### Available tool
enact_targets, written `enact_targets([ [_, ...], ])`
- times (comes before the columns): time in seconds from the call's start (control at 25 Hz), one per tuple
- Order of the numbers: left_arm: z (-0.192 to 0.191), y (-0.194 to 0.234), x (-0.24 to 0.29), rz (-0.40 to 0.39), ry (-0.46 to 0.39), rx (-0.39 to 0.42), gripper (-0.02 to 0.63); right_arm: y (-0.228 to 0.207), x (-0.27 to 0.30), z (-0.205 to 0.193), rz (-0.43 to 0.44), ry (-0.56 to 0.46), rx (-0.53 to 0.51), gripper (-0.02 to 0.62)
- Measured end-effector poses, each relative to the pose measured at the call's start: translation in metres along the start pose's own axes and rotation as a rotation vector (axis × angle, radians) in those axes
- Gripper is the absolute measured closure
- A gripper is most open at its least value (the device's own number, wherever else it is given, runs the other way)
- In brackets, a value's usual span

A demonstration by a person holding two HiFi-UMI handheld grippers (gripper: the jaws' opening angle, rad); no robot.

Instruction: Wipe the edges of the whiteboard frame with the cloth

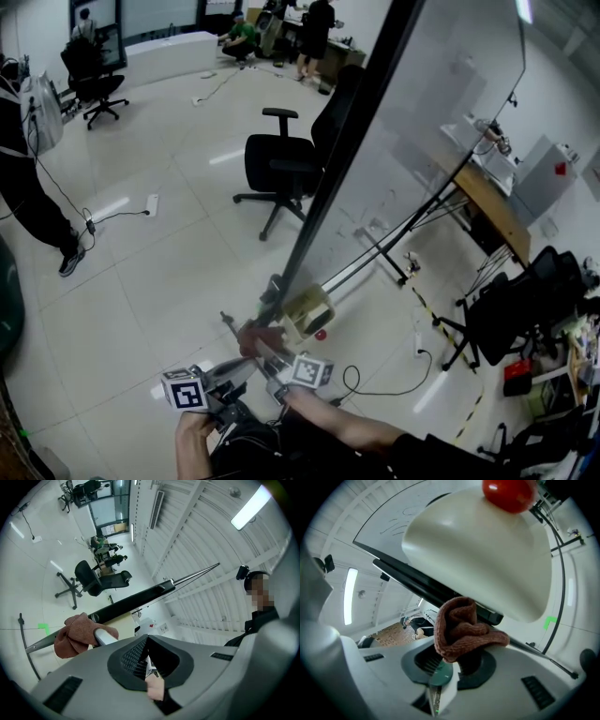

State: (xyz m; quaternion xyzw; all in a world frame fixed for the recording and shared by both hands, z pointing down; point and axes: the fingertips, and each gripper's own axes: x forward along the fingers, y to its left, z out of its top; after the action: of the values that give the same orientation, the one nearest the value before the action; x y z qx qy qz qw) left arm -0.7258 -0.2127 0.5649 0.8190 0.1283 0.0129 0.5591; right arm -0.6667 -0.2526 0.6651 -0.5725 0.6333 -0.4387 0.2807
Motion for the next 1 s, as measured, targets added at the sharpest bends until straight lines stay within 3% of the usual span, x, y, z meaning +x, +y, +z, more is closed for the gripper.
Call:
enact_targets([
  [0.2, 0.005, -0.012, 0.001, -0.024, 0.006, 0.024, 0.609, 0.043, 0.004, 0.022, 0.096, -0.054, -0.02, 0.517],
  [0.4, 0.009, -0.024, 0.006, -0.041, 0.003, 0.041, 0.609, 0.058, 0.003, 0.038, 0.104, -0.104, 0.014, 0.517],
  [0.6, 0.018, -0.042, 0.009, -0.039, 0.001, 0.081, 0.609, 0.086, -0.003, 0.054, 0.143, -0.114, -0.079, 0.515],
  [1.0, 0.029, -0.074, 0.021, -0.078, 0.015, 0.153, 0.609, 0.123, -0.012, 0.075, 0.216, -0.149, -0.105, 0.515],
])
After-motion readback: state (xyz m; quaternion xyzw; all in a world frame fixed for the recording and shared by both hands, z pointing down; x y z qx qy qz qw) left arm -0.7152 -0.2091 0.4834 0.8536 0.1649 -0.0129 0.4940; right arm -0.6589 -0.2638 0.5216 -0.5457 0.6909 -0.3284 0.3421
